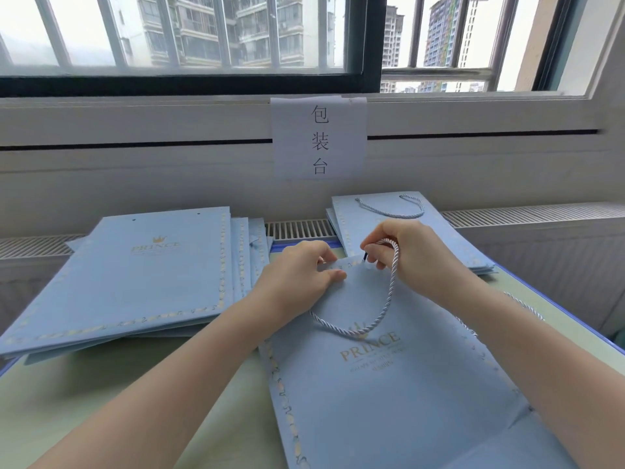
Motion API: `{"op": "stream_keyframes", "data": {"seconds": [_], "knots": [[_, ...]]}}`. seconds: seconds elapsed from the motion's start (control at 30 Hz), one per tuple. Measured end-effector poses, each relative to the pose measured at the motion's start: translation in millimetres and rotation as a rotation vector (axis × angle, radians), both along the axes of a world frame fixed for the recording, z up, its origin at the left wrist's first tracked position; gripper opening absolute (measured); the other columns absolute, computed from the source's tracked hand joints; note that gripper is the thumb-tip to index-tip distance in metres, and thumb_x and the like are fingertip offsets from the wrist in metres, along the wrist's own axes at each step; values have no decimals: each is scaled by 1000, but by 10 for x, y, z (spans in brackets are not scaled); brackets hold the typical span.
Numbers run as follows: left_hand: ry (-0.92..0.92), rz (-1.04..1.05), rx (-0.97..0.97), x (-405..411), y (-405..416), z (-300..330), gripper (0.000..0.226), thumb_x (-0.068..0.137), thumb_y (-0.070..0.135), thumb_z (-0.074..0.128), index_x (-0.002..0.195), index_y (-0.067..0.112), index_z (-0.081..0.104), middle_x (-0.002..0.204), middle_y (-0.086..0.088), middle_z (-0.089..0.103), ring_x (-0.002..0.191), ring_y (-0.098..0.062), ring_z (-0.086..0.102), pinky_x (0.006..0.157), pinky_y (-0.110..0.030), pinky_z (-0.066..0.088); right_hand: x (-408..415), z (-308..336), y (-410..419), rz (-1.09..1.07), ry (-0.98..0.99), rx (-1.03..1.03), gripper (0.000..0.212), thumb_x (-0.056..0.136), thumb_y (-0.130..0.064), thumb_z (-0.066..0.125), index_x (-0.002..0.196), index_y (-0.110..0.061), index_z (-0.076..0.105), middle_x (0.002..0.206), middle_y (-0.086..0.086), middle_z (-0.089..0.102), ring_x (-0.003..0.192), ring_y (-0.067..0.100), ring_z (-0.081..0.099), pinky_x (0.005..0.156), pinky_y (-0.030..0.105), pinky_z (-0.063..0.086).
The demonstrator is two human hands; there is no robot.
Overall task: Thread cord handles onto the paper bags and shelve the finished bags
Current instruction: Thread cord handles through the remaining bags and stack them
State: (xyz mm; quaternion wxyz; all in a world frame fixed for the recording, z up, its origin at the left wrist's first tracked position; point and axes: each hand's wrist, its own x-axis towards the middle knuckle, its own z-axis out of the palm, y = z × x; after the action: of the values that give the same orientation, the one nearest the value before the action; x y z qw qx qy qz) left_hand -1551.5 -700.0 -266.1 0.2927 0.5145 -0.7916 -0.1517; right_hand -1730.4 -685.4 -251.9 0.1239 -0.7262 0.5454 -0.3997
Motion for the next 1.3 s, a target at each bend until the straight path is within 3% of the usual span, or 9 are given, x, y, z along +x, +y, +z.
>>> {"op": "stream_keyframes", "data": {"seconds": [0.17, 0.37, 0.5, 0.67, 0.8, 0.97, 1.2, 1.3], "knots": [[116, 14, -18, -10, 8, 79, 12, 85, 30, 68, 90, 20, 63, 84, 6, 55, 85, -17, 53, 85, -42, 49, -38, 33, -13, -34, -15, -77, 13, 89, -16, 63, 78, -23, 63, 73, -10, 63, 63, -2, 52, 61, 13, 37], [120, 51, -52, -16, 79, 191, 11, 88, 31, 62, 84, 21, 64, 83, 5, 62, 88, -19, 58, 82, -42, 51, -47, 49, 12, -46, 80, -246, 16, 86, -17, 68, 78, -29, 60, 80, -3, 59, 77, 17, 57, 74, 37, 48], [130, 63, -43, -16, 110, 226, 13, 89, 31, 61, 82, 22, 64, 84, 3, 65, 88, -20, 60, 81, -42, 52, -69, 43, 2, -40, 105, -264, 18, 84, -23, 69, 74, -32, 57, 81, -6, 57, 77, 18, 57, 74, 45, 50], [144, 66, -37, -27, 129, 250, 13, 88, 31, 62, 80, 21, 64, 82, 3, 65, 86, -19, 60, 81, -43, 52, -75, 52, 15, -90, 242, -324, 12, 86, -26, 67, 79, -18, 62, 82, -9, 53, 73, 19, 54, 67, 37, 46], [184, 53, -78, -44, 178, 335, 13, 88, 28, 63, 79, 18, 65, 76, 4, 63, 78, -19, 58, 76, -40, 52, -47, 60, 16, -79, 174, -513, 10, 86, -21, 62, 81, -13, 62, 76, -5, 59, 70, 22, 57, 63, 42, 50], [212, 39, -135, -53, 211, 435, 13, 87, 28, 65, 76, 21, 63, 74, 6, 60, 72, -16, 53, 71, -34, 47, 16, 85, 49, -51, 68, -666, 8, 87, -10, 58, 85, -5, 64, 80, 2, 61, 68, 15, 56, 66, 30, 46], [235, -15, -159, -99, 272, 434, 11, 88, 26, 65, 78, 21, 65, 76, 6, 64, 76, -16, 56, 75, -36, 50, 24, 84, 59, -60, 62, -721, 10, 89, -8, 56, 91, -4, 64, 87, 2, 57, 65, 14, 50, 61, 31, 45], [215, -5, -213, -98, 299, 487, 10, 87, 27, 65, 80, 20, 66, 78, 6, 65, 80, -18, 60, 77, -38, 51, 35, 96, 75, -78, 16, -746, 8, 89, -5, 57, 94, -2, 62, 88, 0, 56, 67, 9, 48, 64, 23, 43]]}}
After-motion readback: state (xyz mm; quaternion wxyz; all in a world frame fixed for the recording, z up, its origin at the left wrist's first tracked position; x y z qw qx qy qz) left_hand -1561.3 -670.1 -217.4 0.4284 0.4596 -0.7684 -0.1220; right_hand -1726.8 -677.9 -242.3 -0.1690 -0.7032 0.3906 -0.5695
